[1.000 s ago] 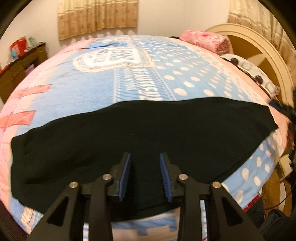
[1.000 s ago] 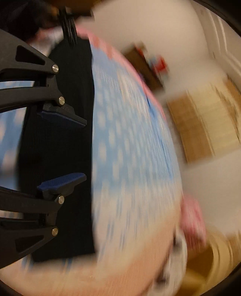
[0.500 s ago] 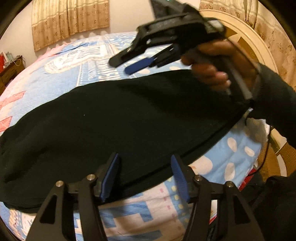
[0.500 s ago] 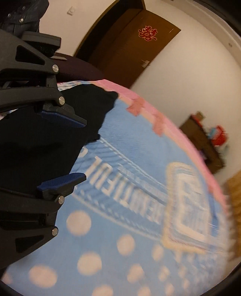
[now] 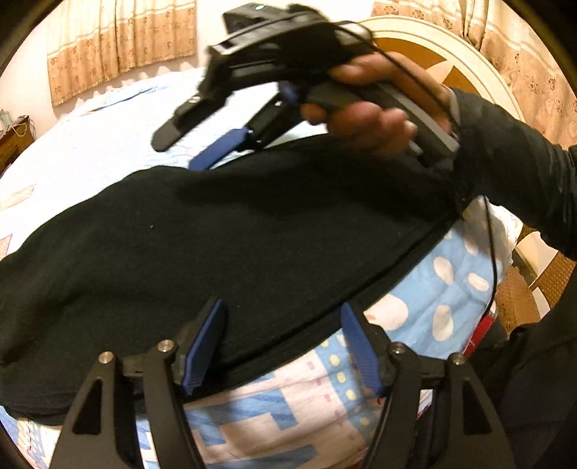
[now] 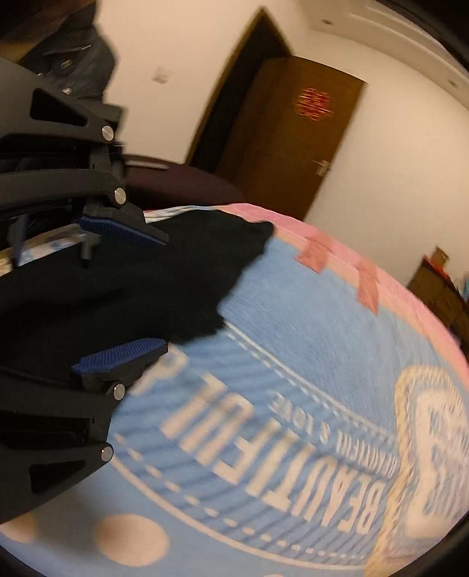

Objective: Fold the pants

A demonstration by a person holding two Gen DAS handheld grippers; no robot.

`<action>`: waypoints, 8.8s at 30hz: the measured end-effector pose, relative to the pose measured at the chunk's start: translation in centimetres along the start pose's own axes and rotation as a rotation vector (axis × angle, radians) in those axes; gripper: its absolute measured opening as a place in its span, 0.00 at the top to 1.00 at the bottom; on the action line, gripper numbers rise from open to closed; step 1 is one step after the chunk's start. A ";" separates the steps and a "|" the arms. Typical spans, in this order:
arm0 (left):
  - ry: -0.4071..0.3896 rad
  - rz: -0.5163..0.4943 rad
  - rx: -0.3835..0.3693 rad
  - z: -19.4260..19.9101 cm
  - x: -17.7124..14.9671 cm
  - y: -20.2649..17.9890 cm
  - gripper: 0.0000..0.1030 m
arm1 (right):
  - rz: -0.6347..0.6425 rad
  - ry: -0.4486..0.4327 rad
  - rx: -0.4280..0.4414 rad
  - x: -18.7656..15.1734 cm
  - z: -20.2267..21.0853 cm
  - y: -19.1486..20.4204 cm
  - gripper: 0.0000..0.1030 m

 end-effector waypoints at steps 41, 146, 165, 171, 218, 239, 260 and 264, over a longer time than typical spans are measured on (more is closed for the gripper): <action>-0.029 0.164 0.092 1.4 0.6 6.6 0.32 | -0.256 -0.079 0.307 2.9 -1.5 -0.8 0.87; 0.011 -0.107 0.249 3.0 -0.7 0.0 0.72 | 0.078 -0.576 -0.575 -23.1 8.5 4.7 0.30; 0.021 -0.137 0.226 1.9 -1.3 0.9 0.65 | 0.336 -0.240 -0.855 -18.9 1.1 3.4 0.86; 0.012 -0.163 0.243 1.9 -1.6 0.6 0.93 | 0.349 -0.216 -0.865 -19.2 0.8 3.5 0.98; -0.038 -0.206 0.019 -2.6 11.6 -13.3 0.33 | -0.688 -1.276 -0.548 -46.8 31.1 -11.2 0.42; -0.029 -0.231 0.047 -5.1 10.3 -14.7 0.25 | -0.730 -1.413 -0.464 -47.5 32.8 -13.7 0.90; -0.077 -0.017 0.138 1.1 8.6 -4.6 0.23 | 0.040 -0.918 -0.797 -25.2 23.4 4.4 0.92; -0.079 0.066 0.163 2.4 6.4 -0.4 0.22 | 0.146 -0.755 -0.805 -20.3 16.7 5.7 0.92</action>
Point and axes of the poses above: each gripper's, at about its wrist camera, not at the fingertips, and z roughly against the way its jaws point, y to its left, x to its top, the point moved 10 cm from there along -z, roughly the way its jaws point, and after that the axes turned 10 degrees about y, right-handed, at the moved point
